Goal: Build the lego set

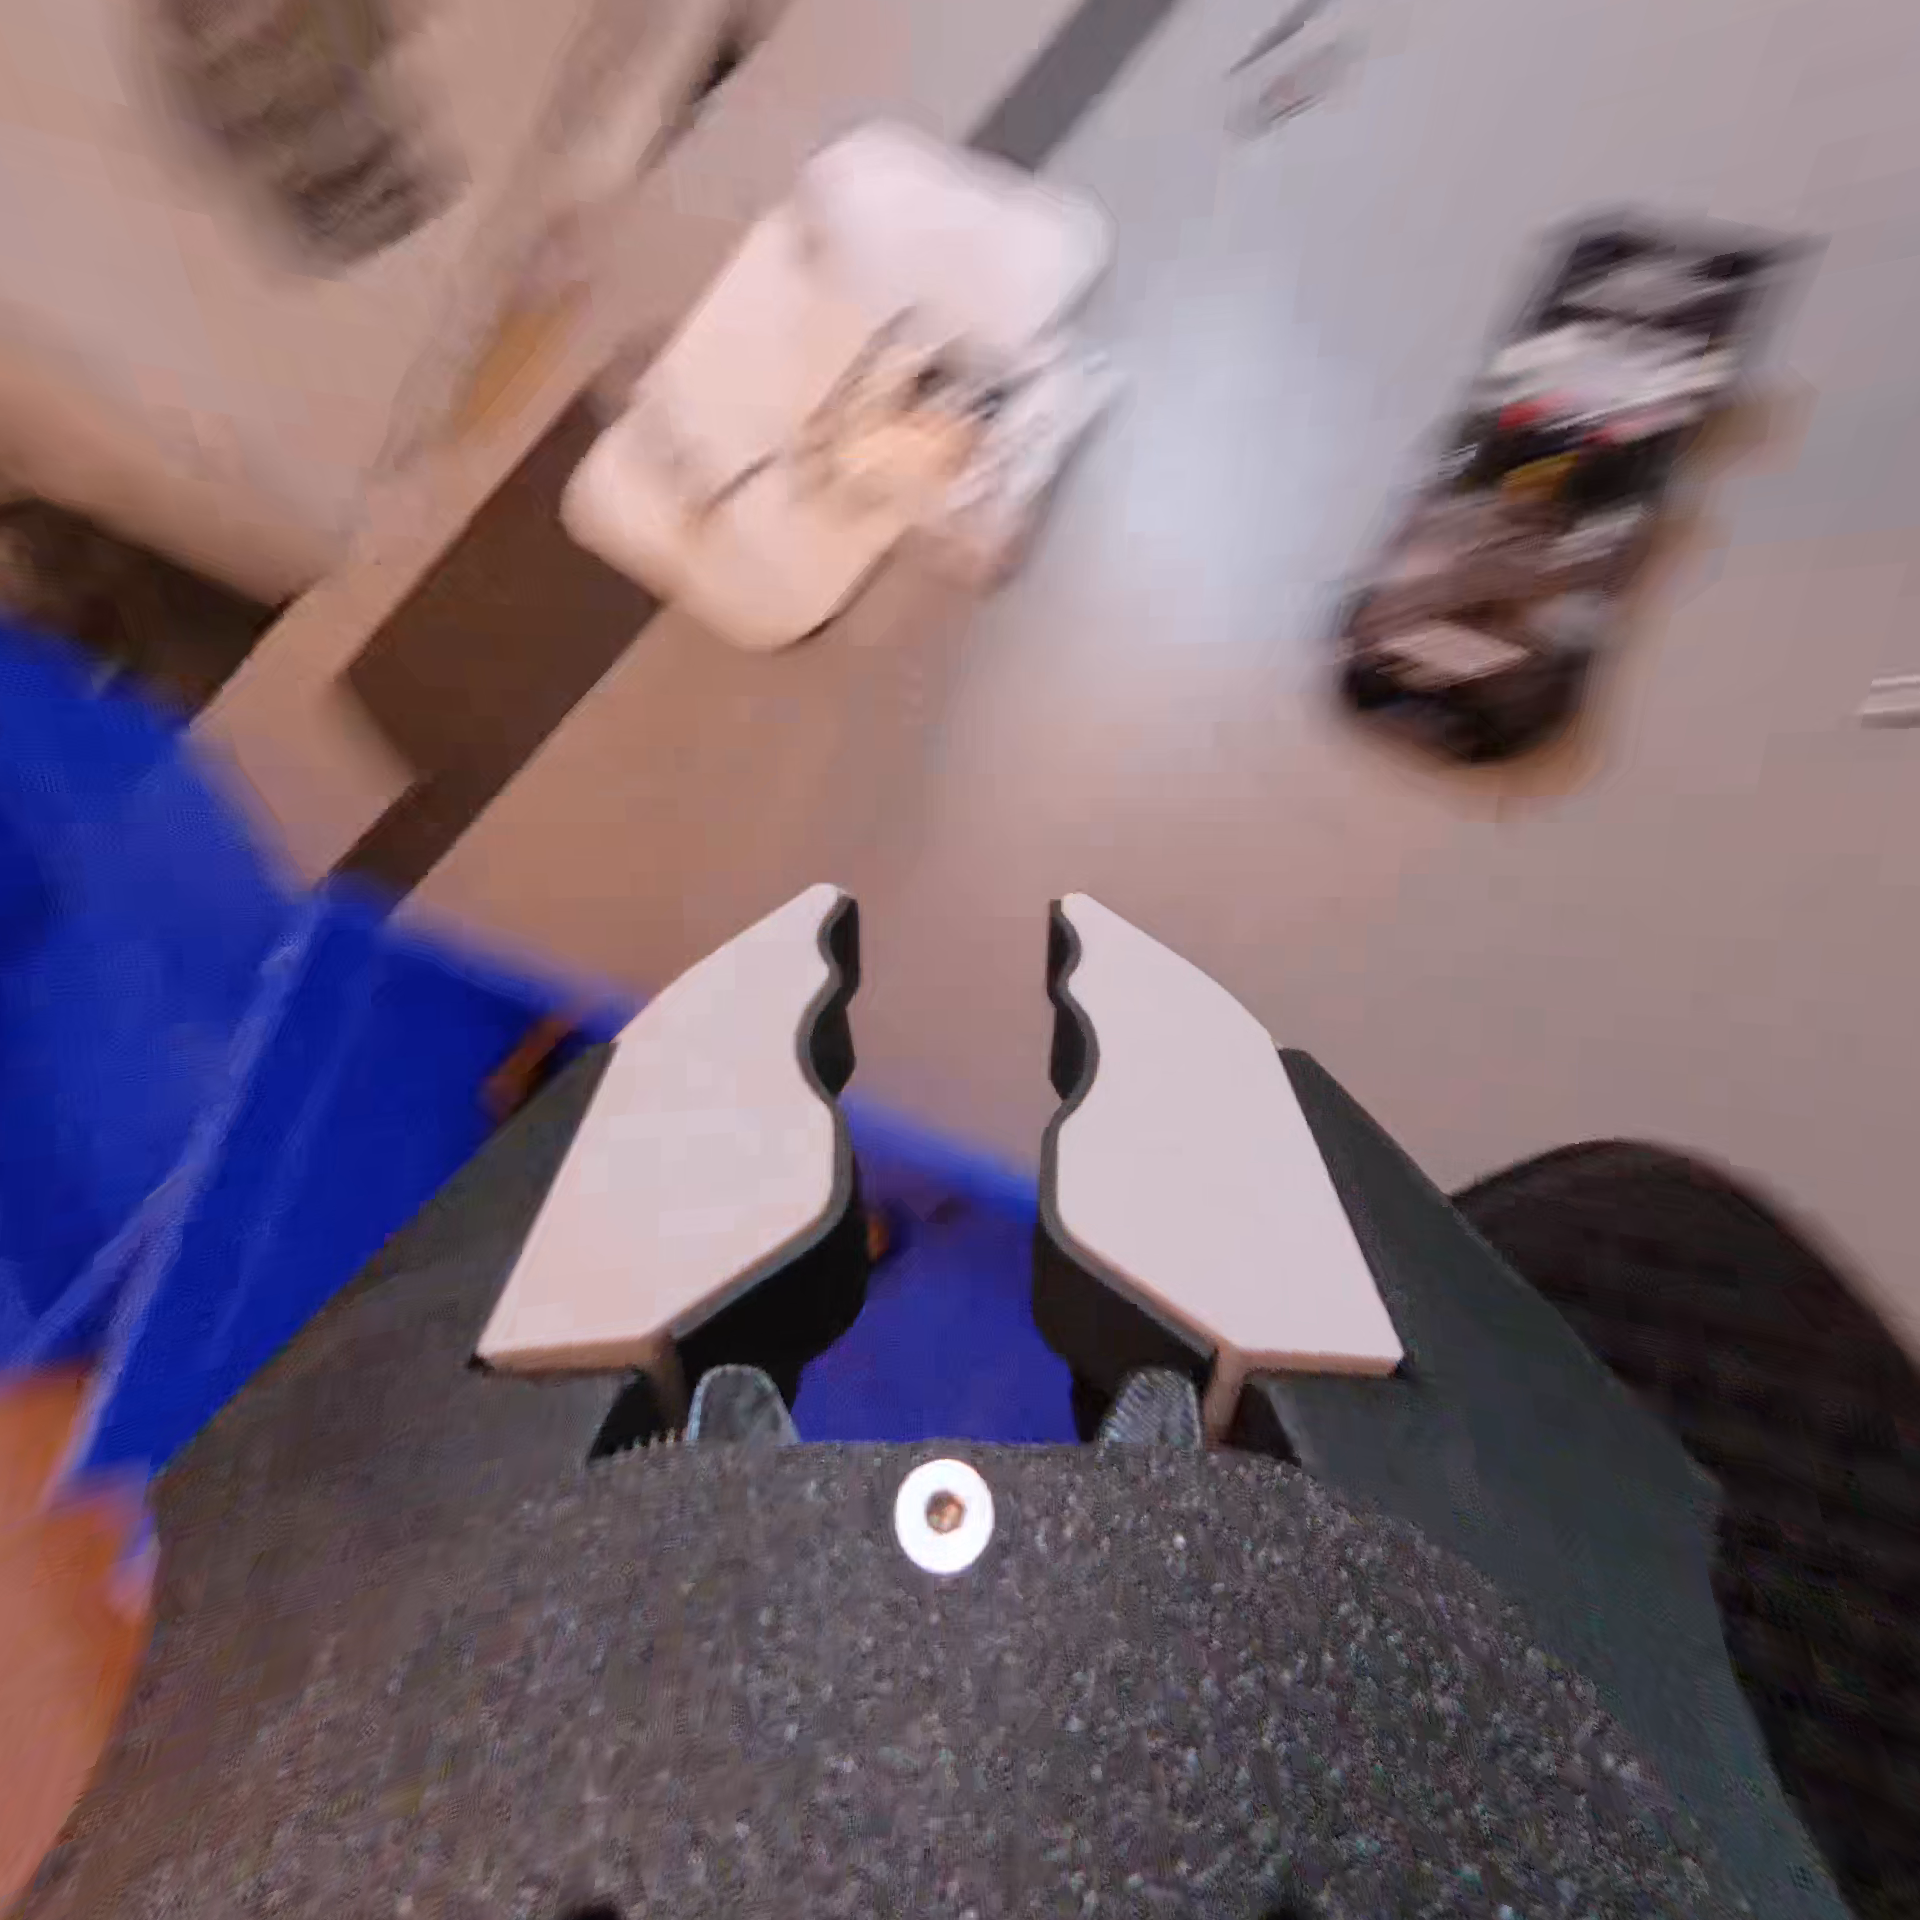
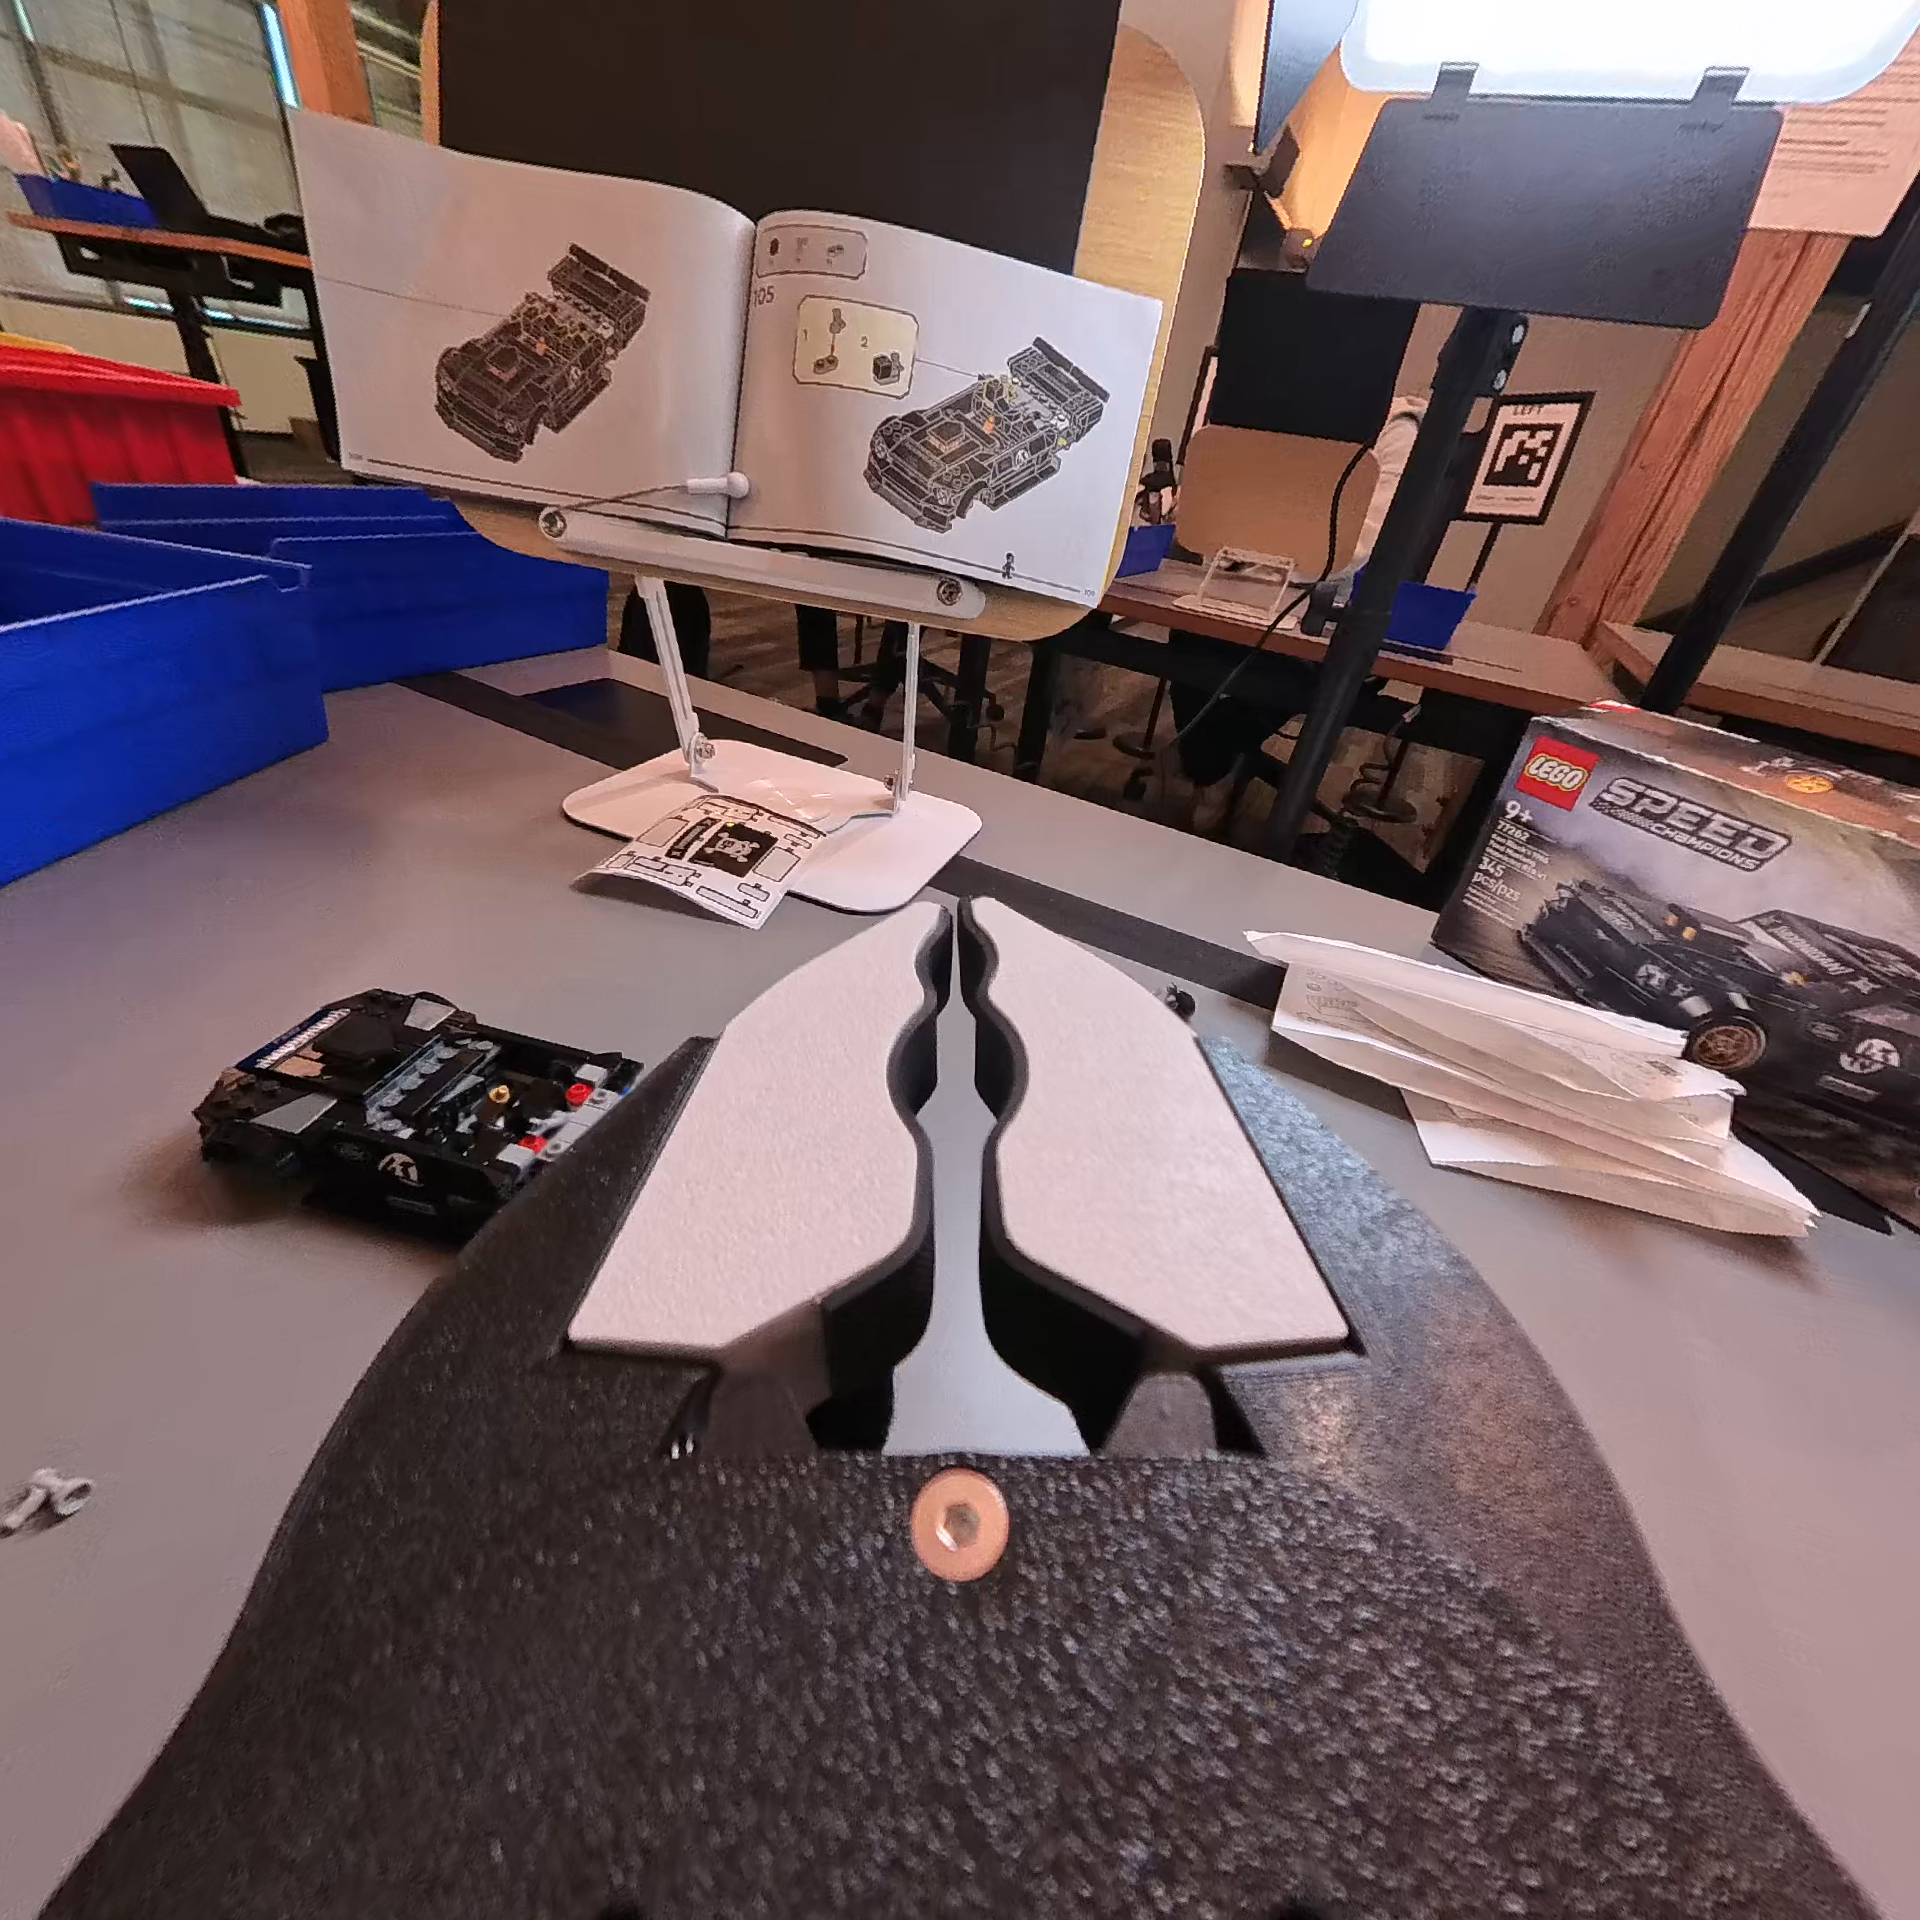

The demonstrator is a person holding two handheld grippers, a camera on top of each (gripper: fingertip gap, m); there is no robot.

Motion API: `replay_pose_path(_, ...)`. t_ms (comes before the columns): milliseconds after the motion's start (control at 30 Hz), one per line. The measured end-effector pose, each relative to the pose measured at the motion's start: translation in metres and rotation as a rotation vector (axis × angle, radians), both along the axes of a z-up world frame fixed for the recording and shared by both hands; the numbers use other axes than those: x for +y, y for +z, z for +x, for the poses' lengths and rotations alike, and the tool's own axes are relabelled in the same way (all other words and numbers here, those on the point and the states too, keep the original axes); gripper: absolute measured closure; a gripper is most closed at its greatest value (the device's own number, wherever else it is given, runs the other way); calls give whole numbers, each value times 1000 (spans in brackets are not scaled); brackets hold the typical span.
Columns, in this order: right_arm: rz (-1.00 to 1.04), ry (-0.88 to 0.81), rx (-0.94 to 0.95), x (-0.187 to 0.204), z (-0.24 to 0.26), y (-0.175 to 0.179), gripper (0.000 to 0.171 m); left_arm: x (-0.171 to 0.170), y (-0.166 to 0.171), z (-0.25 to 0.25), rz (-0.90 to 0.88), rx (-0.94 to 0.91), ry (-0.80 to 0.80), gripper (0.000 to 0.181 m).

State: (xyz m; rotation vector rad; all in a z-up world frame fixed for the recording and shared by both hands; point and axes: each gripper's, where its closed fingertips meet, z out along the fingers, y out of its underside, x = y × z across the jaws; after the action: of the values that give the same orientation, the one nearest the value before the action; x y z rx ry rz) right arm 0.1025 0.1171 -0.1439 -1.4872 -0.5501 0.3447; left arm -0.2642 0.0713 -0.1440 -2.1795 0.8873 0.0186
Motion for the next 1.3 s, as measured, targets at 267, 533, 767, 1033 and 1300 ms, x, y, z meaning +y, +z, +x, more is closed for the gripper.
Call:
replay_pose_path(267, 1, 30, -20, -4, -9, -1, 170, 46, -66, -226, -283, 20, 561, 168)
replay_pose_path(533, -4, 34, -38, -5, -5, -6, 170, 64, -126, -254, -552, 298, 465, 155)
replay_pose_path(767, -24, 40, -16, -5, -1, -7, 170, 72, -145, -268, -647, 164, 691, 154)
replay_pose_path(1033, -52, 51, -18, -4, -3, -13, 170, 74, -151, -269, -663, 90, 701, 163)
replay_pose_path(1300, -53, 50, -27, -6, -4, -14, 170, 77, -155, -255, -694, -49, 709, 173)
